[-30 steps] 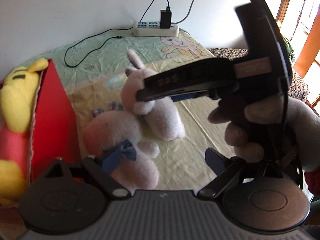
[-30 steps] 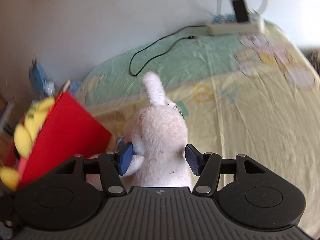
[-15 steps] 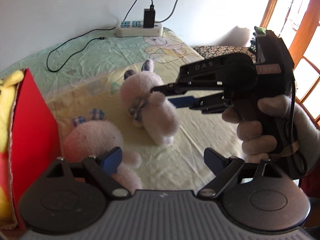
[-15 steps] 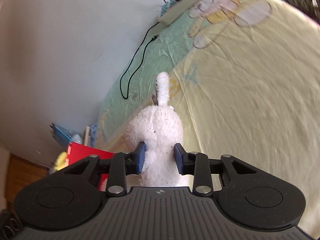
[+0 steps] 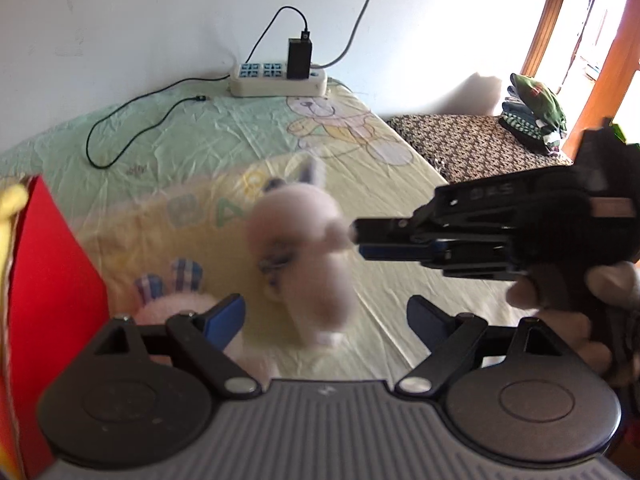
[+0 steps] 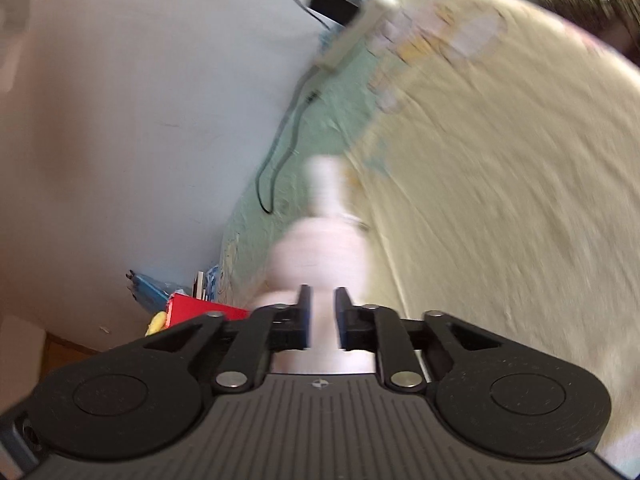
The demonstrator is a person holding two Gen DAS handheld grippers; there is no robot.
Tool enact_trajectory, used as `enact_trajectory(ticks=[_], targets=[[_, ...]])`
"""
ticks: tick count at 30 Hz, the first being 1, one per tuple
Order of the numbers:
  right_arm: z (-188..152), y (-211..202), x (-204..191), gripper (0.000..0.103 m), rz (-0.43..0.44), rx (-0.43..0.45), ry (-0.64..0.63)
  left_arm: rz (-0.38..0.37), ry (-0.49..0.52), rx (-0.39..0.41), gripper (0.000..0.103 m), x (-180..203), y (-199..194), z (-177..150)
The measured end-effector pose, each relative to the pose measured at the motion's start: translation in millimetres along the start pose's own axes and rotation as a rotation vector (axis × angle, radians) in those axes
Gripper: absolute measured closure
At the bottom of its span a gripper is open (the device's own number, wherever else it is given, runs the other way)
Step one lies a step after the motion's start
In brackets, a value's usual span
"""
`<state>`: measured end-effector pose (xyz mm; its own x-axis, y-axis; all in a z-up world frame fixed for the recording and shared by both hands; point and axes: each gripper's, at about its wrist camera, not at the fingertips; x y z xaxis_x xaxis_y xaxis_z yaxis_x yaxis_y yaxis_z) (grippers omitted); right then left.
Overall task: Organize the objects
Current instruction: 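Grasp the white bunny plush with the right gripper and lift it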
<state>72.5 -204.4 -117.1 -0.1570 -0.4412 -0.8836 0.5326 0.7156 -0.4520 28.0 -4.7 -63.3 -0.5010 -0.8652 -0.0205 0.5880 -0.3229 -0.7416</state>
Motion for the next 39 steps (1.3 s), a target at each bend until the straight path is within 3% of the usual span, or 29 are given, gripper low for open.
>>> enact_trajectory(ticks=[4, 7, 15, 26, 39], targets=[[5.6, 5.3, -16.4, 0.058, -0.086, 0.032, -0.132, -0.022, 0.003, -0.005, 0.016, -0.1, 13.7, 7.1], [8.3, 10.7, -12.5, 0.058, -0.154, 0.047, -0.181, -0.044, 0.0, -0.02, 0.02, 1.5, 24.5, 10.3], [13.3, 16.7, 6.9, 0.054, -0.096, -0.004, -0.078, -0.109, -0.094, -0.088, 0.034, -11.8, 56.5, 12.4], [12.2, 23.3, 7.2, 0.063, -0.052, -0.053, -0.078, -0.117, -0.107, -0.129, 0.038, -16.0, 73.5, 19.5], [-6.8, -14.9, 4.6, 0.065, -0.032, -0.09, -0.057, -0.182, -0.085, -0.114, 0.038, 9.1, 31.2, 6.5]])
Point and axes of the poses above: each gripper's, at about its wrist camera, not at the fingertips, and y roughly the way its jaws point, x to its right, z to its top, and after that the axes turned 13 degrees about y, right-handed
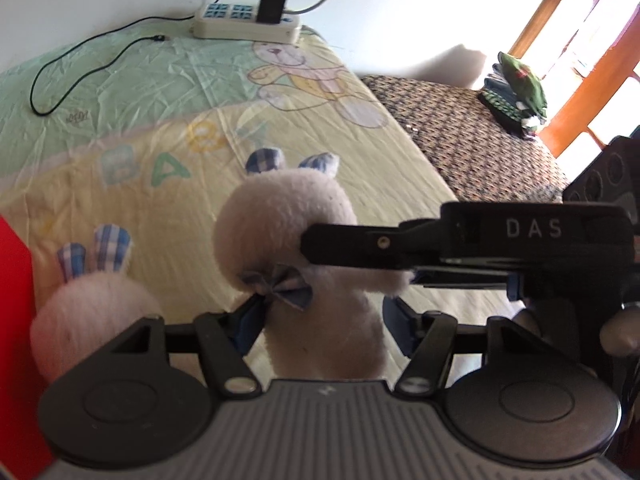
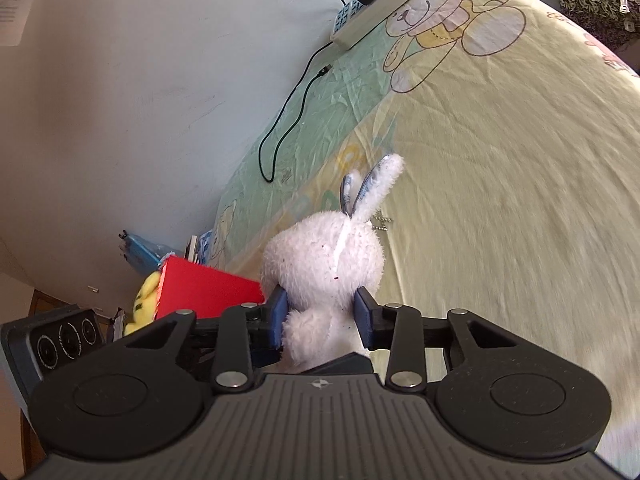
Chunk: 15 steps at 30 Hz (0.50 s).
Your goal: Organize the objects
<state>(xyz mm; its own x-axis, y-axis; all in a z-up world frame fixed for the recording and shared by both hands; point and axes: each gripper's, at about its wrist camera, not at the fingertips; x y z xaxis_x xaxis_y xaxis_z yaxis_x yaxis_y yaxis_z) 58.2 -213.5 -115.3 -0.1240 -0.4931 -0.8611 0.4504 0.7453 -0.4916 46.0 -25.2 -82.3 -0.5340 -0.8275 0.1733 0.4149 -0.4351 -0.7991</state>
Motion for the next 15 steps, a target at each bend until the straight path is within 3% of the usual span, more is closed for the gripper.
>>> enact_trajectory(ticks=[9, 15], targets=[[-37.0, -24.3, -3.7, 0.065, 0.006, -0.016, -0.025, -0.039, 0.048, 0.004, 0.038, 28.9, -32.2, -31.4], [-55.3, -29.9, -14.4, 0.065, 0.056, -0.007, -0.052, 0.018, 0.103, 0.051, 0.038, 43.8, -61.1, -45.2]])
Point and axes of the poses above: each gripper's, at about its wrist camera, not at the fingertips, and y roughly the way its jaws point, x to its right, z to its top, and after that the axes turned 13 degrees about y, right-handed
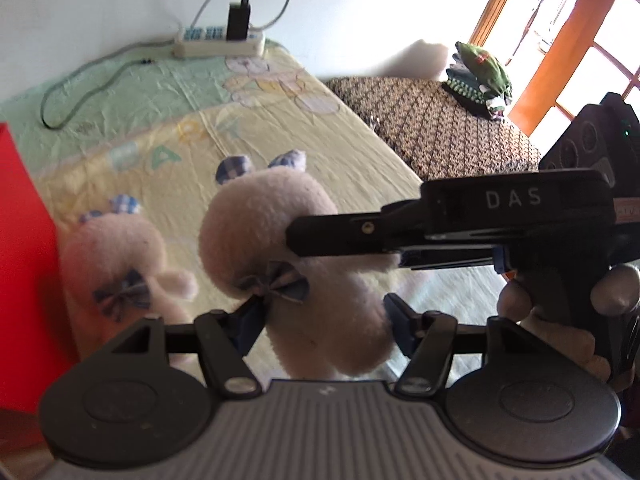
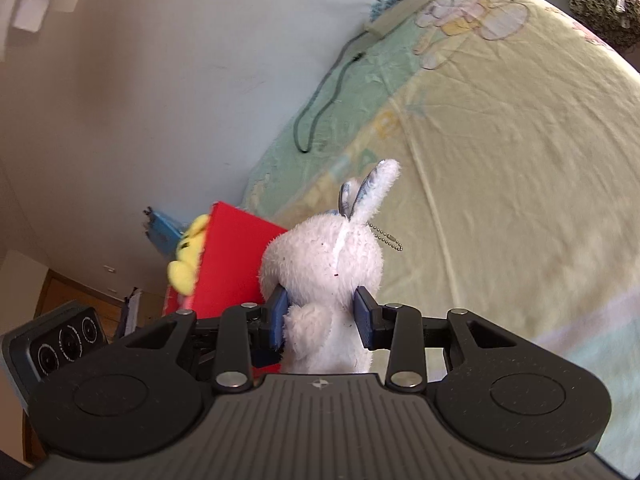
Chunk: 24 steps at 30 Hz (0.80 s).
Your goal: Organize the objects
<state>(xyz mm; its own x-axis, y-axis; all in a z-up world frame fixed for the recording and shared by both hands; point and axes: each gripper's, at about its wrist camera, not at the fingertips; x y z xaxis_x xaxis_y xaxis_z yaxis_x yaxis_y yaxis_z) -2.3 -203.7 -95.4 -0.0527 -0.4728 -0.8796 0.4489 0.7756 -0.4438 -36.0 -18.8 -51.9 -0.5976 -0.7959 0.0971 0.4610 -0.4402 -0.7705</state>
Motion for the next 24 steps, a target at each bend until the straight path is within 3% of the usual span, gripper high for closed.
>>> enact_trajectory(ticks=[12, 24], targets=[[-34.3, 7.8, -61.3, 0.065, 0.091, 0.069, -0.101, 0.071, 0.034, 0.147, 0.038, -20.0, -77.1, -16.3], [-79.9, 49.4, -139.6, 0.065, 0.135, 0.134, -0.223, 0.117, 0.049, 0.253, 0.038, -73.9, -155.7, -46.9]])
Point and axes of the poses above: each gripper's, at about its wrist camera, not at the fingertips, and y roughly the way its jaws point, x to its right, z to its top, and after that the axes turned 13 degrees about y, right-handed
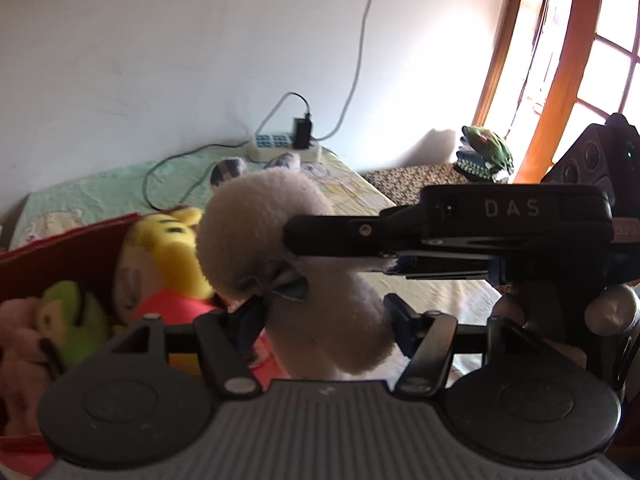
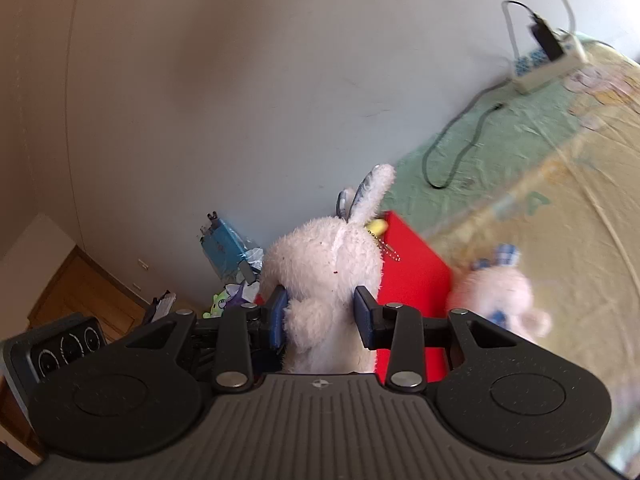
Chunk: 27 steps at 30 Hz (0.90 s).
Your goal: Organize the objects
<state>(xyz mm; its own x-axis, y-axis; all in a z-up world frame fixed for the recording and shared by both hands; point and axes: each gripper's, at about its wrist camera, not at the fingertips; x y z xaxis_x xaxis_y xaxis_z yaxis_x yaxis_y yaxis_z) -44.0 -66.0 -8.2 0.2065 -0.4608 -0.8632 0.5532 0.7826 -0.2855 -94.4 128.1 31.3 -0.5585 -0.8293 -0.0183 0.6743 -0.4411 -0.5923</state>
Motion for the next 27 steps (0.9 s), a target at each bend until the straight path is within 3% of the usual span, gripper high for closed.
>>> enact_trajectory(ticks=[10, 19, 27], targets=[[-23.9, 53.8, -45.6, 0.065, -0.065, 0.039, -0.151, 0.005, -0.023, 0.016, 0.038, -55.0, -17.2, -16.4], [-34.5, 96.4, -52.4, 0.069, -0.17, 0.046, -0.199, -0.018, -0.037, -0.032, 0.038, -88.9, -2.2, -32.2], [-43.1, 126.1, -44.4, 0.069, -0.219, 0.013, -0.166, -0.043, -0.102, -0.071, 0.033, -121.9, 12.5, -48.5]])
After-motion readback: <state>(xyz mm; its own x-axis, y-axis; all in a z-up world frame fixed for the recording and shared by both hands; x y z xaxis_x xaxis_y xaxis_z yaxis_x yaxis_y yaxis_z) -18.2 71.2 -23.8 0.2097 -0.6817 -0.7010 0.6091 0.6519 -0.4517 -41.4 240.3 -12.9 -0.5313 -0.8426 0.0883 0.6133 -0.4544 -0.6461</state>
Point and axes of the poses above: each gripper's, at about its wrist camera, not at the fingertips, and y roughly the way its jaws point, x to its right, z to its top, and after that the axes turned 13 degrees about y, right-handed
